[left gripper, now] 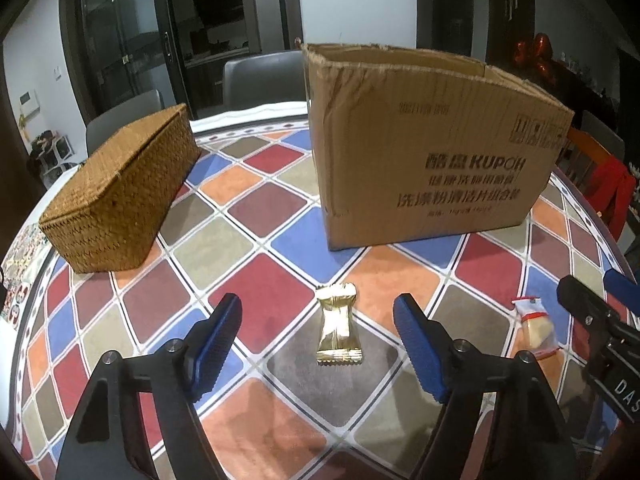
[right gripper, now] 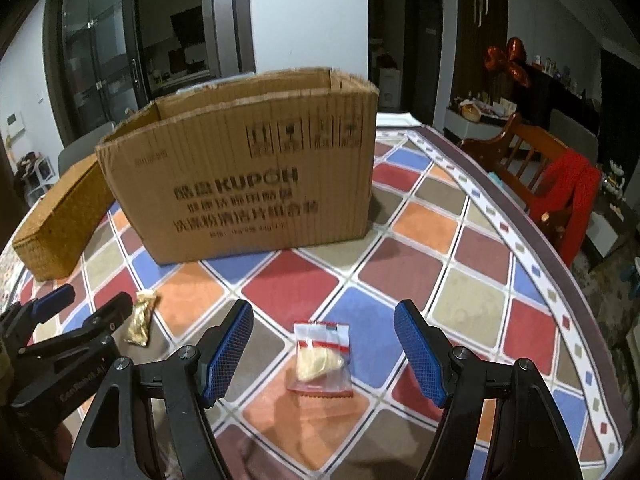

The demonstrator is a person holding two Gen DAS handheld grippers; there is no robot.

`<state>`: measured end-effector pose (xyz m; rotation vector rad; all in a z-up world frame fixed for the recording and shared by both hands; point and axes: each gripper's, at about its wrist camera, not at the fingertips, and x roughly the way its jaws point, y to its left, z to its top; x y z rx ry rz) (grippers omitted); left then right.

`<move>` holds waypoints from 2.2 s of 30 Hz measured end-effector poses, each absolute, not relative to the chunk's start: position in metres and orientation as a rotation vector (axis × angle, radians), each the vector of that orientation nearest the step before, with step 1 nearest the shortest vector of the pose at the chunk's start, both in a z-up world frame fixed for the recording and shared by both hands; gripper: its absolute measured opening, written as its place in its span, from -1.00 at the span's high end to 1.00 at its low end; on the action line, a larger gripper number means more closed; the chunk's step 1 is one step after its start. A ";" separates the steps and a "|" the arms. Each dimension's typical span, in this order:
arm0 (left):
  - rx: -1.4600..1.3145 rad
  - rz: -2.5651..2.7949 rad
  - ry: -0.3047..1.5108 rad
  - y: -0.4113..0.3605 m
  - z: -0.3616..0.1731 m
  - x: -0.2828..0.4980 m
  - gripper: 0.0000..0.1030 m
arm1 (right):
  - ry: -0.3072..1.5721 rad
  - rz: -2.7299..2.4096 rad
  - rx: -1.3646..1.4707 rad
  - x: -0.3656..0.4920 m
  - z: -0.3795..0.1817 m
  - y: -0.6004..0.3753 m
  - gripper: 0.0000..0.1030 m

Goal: Organize snacks
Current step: 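Move both open tools back from the box toward the remaining snacks, then grasp the gold-wrapped candy with the left tool while the right tool grasps the clear pastry packet, then lift both held snacks and carry them over the cardboard box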

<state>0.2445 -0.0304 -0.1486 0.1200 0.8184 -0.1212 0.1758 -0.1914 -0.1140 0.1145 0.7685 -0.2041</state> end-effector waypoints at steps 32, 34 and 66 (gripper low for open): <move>0.159 -0.132 0.884 -0.038 -0.182 0.258 0.10 | 0.906 -0.196 0.160 0.189 -0.163 -0.195 0.09; 0.159 -0.132 0.890 -0.038 -0.184 0.258 0.17 | 0.916 -0.198 0.162 0.190 -0.166 -0.195 0.13; 0.135 -0.176 0.873 -0.044 -0.164 0.248 0.60 | 0.846 -0.178 0.137 0.188 -0.137 -0.191 0.31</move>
